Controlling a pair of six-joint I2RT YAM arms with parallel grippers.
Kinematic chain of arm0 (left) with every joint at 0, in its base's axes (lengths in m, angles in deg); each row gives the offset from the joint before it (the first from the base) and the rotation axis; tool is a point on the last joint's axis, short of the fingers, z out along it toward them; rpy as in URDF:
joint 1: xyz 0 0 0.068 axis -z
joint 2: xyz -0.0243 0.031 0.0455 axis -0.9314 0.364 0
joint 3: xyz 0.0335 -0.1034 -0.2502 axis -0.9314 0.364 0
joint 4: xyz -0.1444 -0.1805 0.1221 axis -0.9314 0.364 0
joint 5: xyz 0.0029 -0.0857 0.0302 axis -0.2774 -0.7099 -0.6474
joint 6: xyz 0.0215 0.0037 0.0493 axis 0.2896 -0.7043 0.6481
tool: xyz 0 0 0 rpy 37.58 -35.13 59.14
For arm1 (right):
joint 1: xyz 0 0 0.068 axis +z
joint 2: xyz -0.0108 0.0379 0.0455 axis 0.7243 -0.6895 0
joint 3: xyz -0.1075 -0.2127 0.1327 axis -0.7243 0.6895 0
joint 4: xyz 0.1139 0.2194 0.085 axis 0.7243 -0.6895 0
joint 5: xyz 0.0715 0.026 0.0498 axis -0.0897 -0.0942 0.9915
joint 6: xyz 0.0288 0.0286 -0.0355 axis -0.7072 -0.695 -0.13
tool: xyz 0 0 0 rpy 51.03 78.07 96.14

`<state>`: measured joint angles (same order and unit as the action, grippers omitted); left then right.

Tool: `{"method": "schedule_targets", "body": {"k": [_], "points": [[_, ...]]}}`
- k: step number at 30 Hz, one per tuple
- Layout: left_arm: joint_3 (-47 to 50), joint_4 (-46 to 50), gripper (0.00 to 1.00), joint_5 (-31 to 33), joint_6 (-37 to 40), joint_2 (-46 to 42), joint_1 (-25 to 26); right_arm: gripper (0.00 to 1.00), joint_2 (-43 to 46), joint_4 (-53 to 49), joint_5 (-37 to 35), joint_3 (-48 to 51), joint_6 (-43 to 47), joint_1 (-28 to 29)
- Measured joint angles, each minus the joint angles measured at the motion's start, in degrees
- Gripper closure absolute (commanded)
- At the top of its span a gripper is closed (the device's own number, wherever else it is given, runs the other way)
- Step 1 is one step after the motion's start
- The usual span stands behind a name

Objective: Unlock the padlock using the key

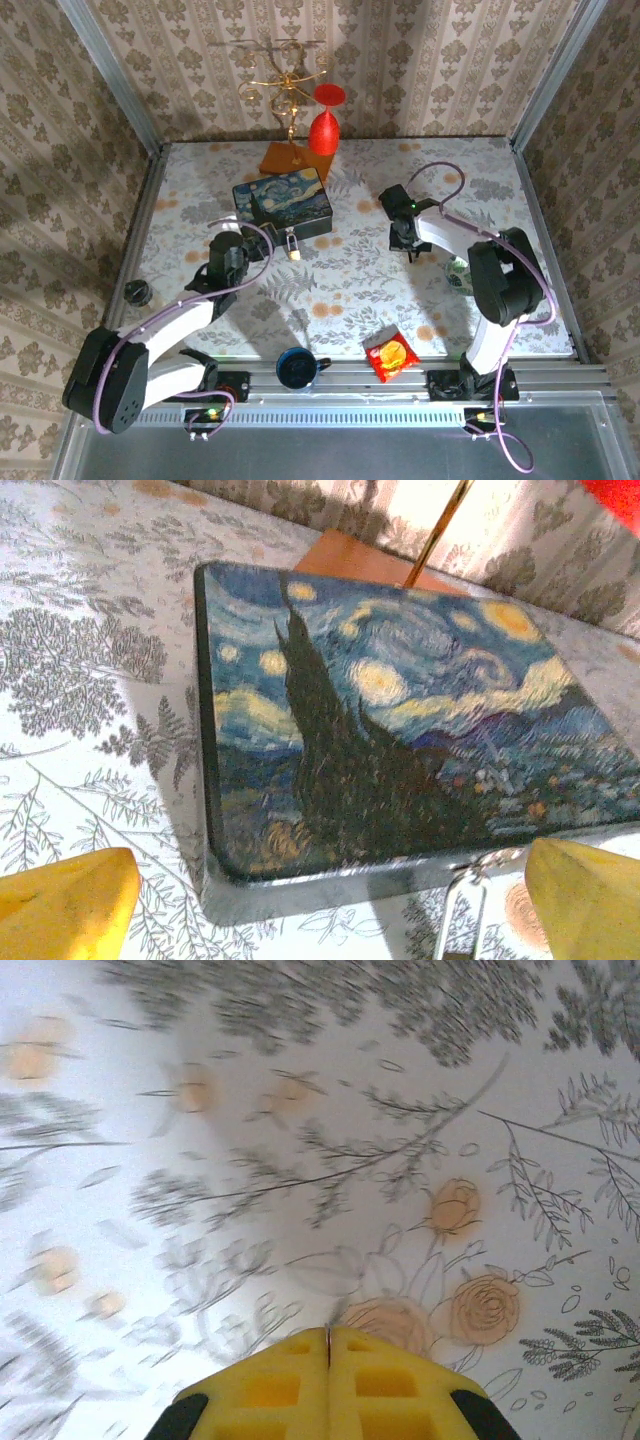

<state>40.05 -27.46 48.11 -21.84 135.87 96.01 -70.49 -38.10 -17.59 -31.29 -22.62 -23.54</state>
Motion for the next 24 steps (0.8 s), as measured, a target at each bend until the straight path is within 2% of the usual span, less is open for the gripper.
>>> {"method": "schedule_targets", "body": {"k": [5, 10, 15, 21, 24], "points": [[-4.2, 4.52, 0.0, -0.59, -1.84, -2.89, 0.0, 1.0, 6.49, -0.07, 4.63, -0.02, 3.19, 2.93], [-3.93, 1.97, 0.0, -6.25, -0.26, -3.65, 0.0, 1.0, 13.14, 1.14, 16.65, 0.0, 4.55, 3.91], [-3.87, -2.84, 0.0, -16.68, 4.68, -2.86, 0.0, 1.0, 19.02, 4.46, 30.38, 0.0, 3.45, 3.91], [-3.56, -12.76, 0.01, -30.23, 10.71, 2.49, 1.05, 1.0, 23.39, 8.57, 40.87, 0.0, -1.16, 3.91], [-1.86, -21.0, 0.08, -35.39, 15.54, 6.27, 3.63, 1.0, 24.24, 11.06, 44.54, 0.0, -3.76, 3.91]]}}
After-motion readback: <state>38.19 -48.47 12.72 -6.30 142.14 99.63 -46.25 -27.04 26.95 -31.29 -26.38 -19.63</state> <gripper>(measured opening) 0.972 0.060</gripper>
